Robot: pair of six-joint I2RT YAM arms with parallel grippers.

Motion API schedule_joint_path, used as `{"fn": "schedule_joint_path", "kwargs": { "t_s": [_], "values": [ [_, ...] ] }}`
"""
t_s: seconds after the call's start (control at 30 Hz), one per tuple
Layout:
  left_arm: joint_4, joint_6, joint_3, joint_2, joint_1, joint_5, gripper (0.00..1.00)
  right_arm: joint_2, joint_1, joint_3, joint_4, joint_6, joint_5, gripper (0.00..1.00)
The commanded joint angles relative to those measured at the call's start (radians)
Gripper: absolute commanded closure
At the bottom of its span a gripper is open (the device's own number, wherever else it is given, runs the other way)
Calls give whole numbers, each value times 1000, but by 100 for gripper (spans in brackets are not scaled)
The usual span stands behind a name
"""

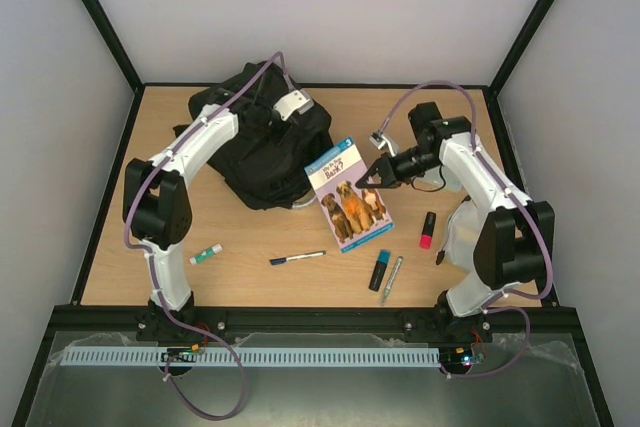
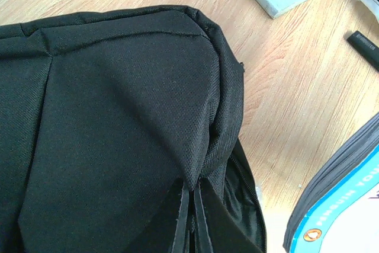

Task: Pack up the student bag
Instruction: Place the book in the student bag.

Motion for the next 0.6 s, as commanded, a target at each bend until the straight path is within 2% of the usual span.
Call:
{"fn": "schedule_joint_path", "kwargs": {
  "t_s": [0.0, 0.17, 0.4, 0.57],
  "values": [
    [-5, -2, 68, 8, 0, 53, 98, -35, 2, -88, -27, 39, -75, 99],
    [-39, -29, 95, -6, 5, 62, 98, 19, 36, -125, 146, 221, -60, 99],
    [-105, -3, 67, -54, 4, 72, 98, 200, 127, -20, 142, 186, -180, 99],
    [-163, 44, 80, -81, 10, 62, 98, 316, 139, 45, 235, 284, -223, 99]
  ]
}}
